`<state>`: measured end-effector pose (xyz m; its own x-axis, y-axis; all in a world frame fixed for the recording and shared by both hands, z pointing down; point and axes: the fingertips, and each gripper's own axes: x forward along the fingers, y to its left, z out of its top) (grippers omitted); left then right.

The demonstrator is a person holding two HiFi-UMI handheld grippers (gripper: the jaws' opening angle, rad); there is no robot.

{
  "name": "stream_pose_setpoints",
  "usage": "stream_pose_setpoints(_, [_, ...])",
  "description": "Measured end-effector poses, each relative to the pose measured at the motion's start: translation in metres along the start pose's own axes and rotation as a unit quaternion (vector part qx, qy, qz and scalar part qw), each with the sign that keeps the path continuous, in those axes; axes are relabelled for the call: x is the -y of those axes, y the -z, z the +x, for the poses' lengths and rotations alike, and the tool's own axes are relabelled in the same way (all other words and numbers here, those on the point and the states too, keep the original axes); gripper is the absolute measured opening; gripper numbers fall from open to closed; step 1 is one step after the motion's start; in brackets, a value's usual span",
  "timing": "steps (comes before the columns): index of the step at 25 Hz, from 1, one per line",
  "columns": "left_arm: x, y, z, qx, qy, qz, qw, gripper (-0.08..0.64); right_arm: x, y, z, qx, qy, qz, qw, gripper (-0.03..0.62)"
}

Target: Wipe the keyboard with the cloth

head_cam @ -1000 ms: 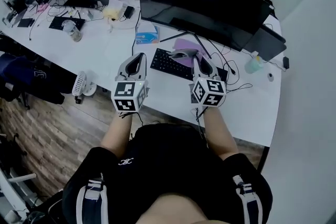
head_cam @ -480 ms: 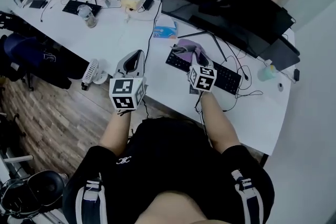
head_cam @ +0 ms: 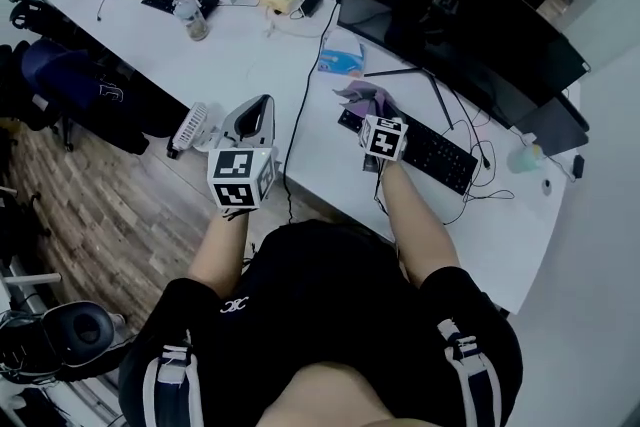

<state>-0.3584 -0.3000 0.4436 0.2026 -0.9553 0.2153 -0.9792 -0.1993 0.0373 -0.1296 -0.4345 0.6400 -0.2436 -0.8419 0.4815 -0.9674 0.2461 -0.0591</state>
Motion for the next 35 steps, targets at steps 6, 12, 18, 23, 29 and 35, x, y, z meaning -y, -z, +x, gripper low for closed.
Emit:
stream_pose_setpoints(6, [-0.018,0.006,0.002,-0.004,-0.009,-0.007,0.9999,0.014,0.005,0.017,0.022,-0.051,0.019,0.023,0.998,0.092])
stream_pose_setpoints(12, [-0.029,0.012,0.004,-0.01,-0.013,-0.014,0.9998,0.014,0.01,0.041,0.033,-0.105,0.044,0.001,0.993,0.092])
stream_pose_setpoints(18, [-0.033,0.017,0.009,-0.014,-0.013,-0.018,0.9996,0.014,0.016,0.055,0.032,-0.154,0.062,-0.023,0.986,0.092])
stream_pose_setpoints(23, [-0.03,0.017,0.013,-0.016,-0.007,-0.018,0.9997,0.014,0.017,0.057,0.032,-0.153,0.062,-0.027,0.986,0.095])
stream_pose_setpoints(29, [-0.018,0.015,0.019,-0.014,0.006,-0.015,0.9998,0.014,0.019,0.058,0.035,-0.133,0.041,-0.011,0.99,0.097])
stream_pose_setpoints(35, [-0.001,0.013,0.024,-0.014,0.023,-0.013,0.9995,0.013,0.049,0.064,0.012,-0.153,0.076,0.008,0.985,0.1])
